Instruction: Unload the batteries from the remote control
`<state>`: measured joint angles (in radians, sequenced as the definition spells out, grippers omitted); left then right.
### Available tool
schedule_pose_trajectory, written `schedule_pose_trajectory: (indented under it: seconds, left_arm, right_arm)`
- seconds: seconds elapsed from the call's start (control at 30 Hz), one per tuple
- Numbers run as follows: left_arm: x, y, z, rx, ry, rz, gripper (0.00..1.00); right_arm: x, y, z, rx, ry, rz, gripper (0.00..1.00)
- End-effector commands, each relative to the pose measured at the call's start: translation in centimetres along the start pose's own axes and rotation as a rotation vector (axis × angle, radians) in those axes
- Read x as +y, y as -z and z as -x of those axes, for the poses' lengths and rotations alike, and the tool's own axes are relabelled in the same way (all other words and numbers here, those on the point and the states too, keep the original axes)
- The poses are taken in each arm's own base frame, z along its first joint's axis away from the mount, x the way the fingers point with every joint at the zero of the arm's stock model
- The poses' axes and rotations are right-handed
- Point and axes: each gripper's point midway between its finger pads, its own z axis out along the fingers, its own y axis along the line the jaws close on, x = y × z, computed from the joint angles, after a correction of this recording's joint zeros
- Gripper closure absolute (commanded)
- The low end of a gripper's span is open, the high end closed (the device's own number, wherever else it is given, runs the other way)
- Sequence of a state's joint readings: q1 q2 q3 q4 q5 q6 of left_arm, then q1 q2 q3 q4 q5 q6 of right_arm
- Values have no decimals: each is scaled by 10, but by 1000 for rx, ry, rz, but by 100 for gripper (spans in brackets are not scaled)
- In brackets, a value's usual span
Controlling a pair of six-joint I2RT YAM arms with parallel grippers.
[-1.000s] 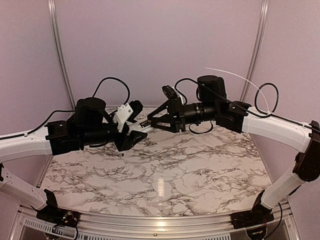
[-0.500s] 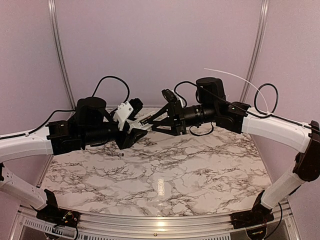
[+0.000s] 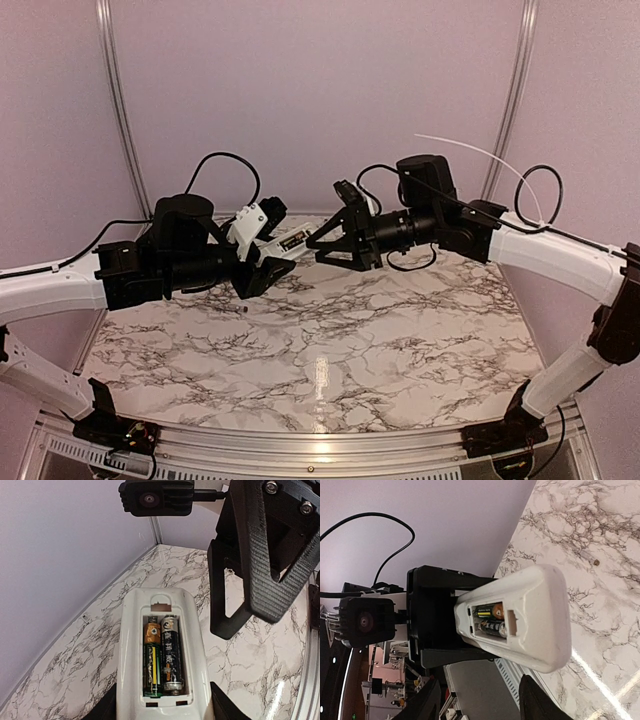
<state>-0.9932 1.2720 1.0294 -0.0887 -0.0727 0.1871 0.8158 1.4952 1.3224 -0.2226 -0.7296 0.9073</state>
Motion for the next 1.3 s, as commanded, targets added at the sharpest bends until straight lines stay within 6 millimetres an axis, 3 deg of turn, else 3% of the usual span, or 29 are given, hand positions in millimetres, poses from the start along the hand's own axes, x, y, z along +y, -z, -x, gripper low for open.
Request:
schedule_pose_trajectory:
  seconds: [0.0, 0.2, 0.47, 0.6, 0.73, 1.07, 1.13, 1.27]
  left_arm:
    - [4, 5, 18, -50, -2, 15, 100]
    - [-13, 12, 31, -96, 1, -90, 100]
    - [-34, 17, 40, -128, 10, -221, 100]
    - [-34, 15, 43, -132, 8, -220, 100]
    - [-36, 11, 46, -134, 6, -233, 100]
    - [-35, 2, 43, -116, 8, -224, 100]
    - [-35, 0, 43, -116, 9, -222, 96]
    - [-31, 1, 43, -114, 10, -202, 58]
  right_arm:
    - [17, 32, 21, -97, 55, -26, 45]
    - [7, 42, 28, -132, 57, -78, 28]
    - [16, 31, 33, -104, 56, -5, 25]
    - [25, 26, 27, -52, 69, 61, 31]
    - [33, 25, 15, 6, 87, 109, 43]
    - [28, 24, 8, 28, 79, 115, 73]
    - [26, 24, 7, 32, 77, 107, 79]
    - [17, 25, 12, -1, 75, 57, 85]
